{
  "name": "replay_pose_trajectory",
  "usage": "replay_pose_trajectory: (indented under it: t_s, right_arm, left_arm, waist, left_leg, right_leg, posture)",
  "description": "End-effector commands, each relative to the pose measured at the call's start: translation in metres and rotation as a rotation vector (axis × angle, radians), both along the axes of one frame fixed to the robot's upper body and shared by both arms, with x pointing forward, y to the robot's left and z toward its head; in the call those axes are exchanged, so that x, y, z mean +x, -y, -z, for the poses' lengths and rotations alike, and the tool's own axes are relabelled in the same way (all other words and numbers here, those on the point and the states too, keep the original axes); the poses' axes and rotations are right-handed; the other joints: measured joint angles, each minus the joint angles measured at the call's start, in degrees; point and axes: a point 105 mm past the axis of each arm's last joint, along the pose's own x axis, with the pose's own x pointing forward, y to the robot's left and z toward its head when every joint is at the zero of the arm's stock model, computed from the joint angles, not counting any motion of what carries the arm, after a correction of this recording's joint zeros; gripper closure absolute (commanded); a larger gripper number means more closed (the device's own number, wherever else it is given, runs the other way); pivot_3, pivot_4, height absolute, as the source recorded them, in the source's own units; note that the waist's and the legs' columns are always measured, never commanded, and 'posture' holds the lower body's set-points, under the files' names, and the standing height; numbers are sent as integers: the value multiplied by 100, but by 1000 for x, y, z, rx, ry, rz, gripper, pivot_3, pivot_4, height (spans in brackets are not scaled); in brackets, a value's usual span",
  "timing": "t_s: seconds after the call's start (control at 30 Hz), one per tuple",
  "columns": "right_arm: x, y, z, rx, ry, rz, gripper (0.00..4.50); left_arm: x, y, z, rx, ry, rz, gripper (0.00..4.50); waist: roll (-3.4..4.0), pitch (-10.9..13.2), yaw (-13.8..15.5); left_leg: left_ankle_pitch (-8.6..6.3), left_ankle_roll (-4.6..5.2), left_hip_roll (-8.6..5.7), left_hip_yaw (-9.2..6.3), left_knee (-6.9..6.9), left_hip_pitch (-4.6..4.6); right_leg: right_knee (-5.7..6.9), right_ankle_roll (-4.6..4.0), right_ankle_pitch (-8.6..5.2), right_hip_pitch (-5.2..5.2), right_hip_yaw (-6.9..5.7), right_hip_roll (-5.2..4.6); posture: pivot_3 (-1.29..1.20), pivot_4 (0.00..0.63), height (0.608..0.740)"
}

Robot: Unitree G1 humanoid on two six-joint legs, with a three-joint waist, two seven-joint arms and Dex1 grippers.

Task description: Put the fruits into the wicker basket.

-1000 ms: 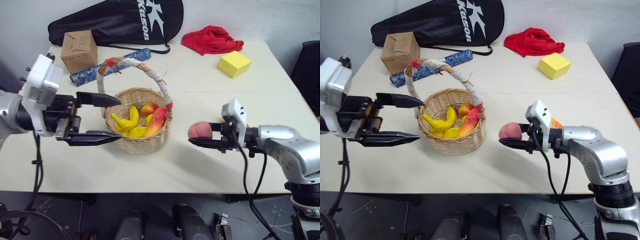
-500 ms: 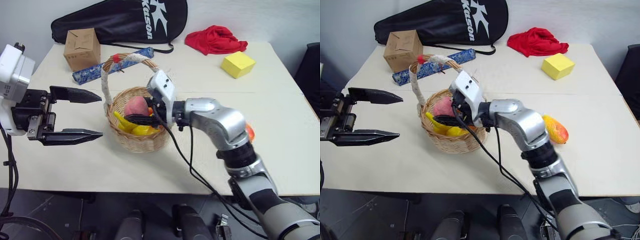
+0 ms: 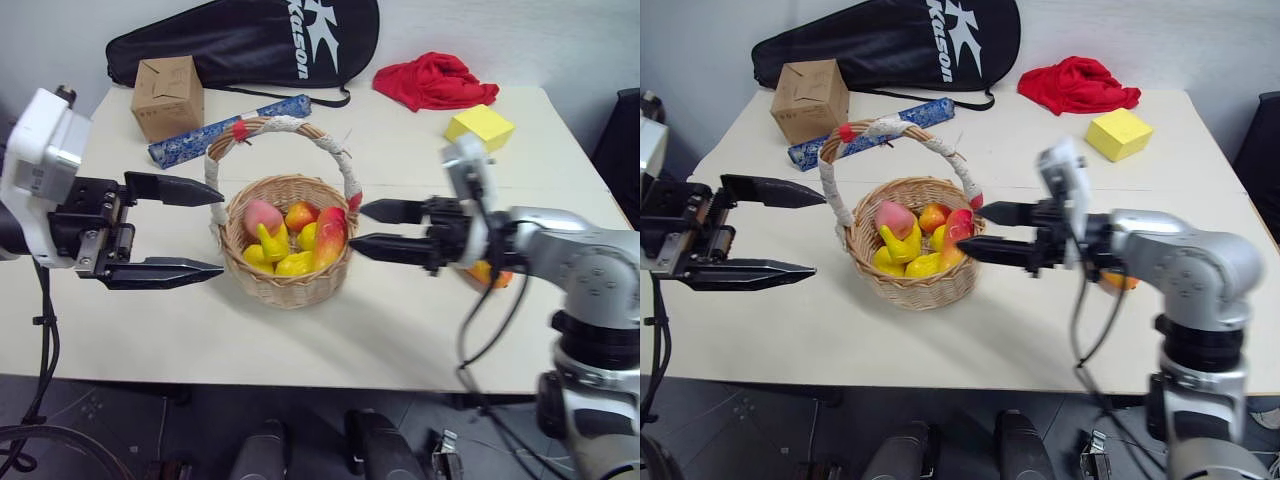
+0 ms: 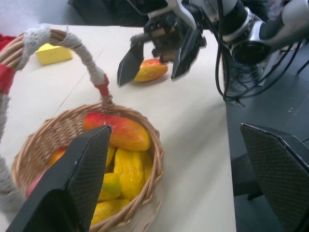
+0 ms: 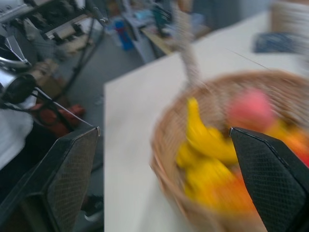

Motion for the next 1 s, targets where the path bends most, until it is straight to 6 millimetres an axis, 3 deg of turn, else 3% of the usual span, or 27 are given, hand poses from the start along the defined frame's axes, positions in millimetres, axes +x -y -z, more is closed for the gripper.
replay_pose_trajectory:
  t_s: [0.03, 0.1, 0.17, 0.33, 0.47, 0.63, 0.67, 0.73, 0.8, 0.87, 0.93, 1.0]
  right_arm:
    - [25, 52, 3, -115, 79, 288, 53]
    - [46, 95, 19, -244, 110, 500, 53]
    - [56, 123, 34, -342, 121, 621, 53]
    - [73, 150, 70, -440, 96, 709, 53]
    - [75, 151, 96, -465, 12, 675, 53]
    - [79, 158, 114, -477, -45, 689, 53]
    - [80, 159, 114, -471, -44, 697, 216]
    - [79, 158, 111, -442, -44, 686, 611]
    - [75, 156, 106, -411, -44, 660, 1300]
    - [67, 149, 95, -370, -31, 588, 1564]
    - [47, 126, 77, -289, 6, 411, 1565]
    - [12, 93, 56, -211, 17, 157, 1565]
  left_arm:
    - [-2, 11, -6, -10, 42, 67, 0]
    - [0, 19, -5, -24, 42, 100, 0]
    - [2, 25, -4, -34, 41, 130, 0]
    - [3, 36, -3, -49, 41, 178, 0]
    - [5, 39, -5, -54, 49, 182, 0]
    - [4, 39, -8, -59, 58, 180, 0]
    - [4, 38, -8, -57, 59, 176, 0]
    - [4, 37, -8, -56, 60, 167, 0]
    - [4, 35, -8, -57, 61, 157, 0]
    - [4, 33, -9, -59, 61, 141, 0]
    - [6, 28, -10, -63, 61, 113, 0]
    - [8, 18, -11, -65, 57, 66, 0]
  waist:
    - [0, 0, -24]
    - [0, 0, -15]
    - [0, 0, -3]
    - [0, 0, -46]
    - [0, 0, -32]
    - [1, 0, 0]
    - [0, 0, 0]
    - [1, 0, 1]
    - [1, 0, -2]
    - [1, 0, -3]
    - [1, 1, 1]
    - [5, 3, 1]
  left_leg:
    - [1, -1, 2, 9, -2, 6]
    - [2, -4, 3, 23, -2, 17]
    - [7, -5, 0, 27, 0, 19]
    - [10, -5, 6, 60, 4, 26]
    - [10, -6, 7, 59, 7, 25]
    - [10, -6, 5, 58, 10, 24]
    - [10, -6, 5, 57, 11, 23]
    - [10, -6, 5, 57, 12, 23]
    - [10, -6, 5, 57, 11, 23]
    - [10, -6, 5, 58, 11, 23]
    - [10, -6, 8, 56, 10, 23]
    - [10, -5, 7, 52, 8, 21]
  right_leg:
    - [9, 1, 0, -2, 8, 4]
    - [23, 0, 0, -4, 17, 13]
    - [29, 0, 0, -4, 20, 13]
    - [47, 6, 3, -14, 32, 28]
    - [45, 7, 4, -16, 41, 28]
    - [44, 9, 5, -14, 43, 24]
    - [42, 10, 5, -13, 43, 24]
    - [43, 10, 6, -13, 43, 24]
    - [43, 10, 6, -14, 43, 24]
    - [43, 10, 6, -15, 43, 25]
    - [43, 10, 6, -14, 42, 27]
    - [41, 10, 6, -15, 40, 26]
  posture:
    - [0, 150, 740]
    - [0, 150, 740]
    - [0, 150, 740]
    - [0, 150, 740]
    - [0, 150, 740]
    - [0, 150, 740]
    - [0, 150, 740]
    - [0, 150, 740]
    - [0, 150, 740]
    - [0, 150, 740]
    - [0, 150, 740]
    - [0, 150, 740]
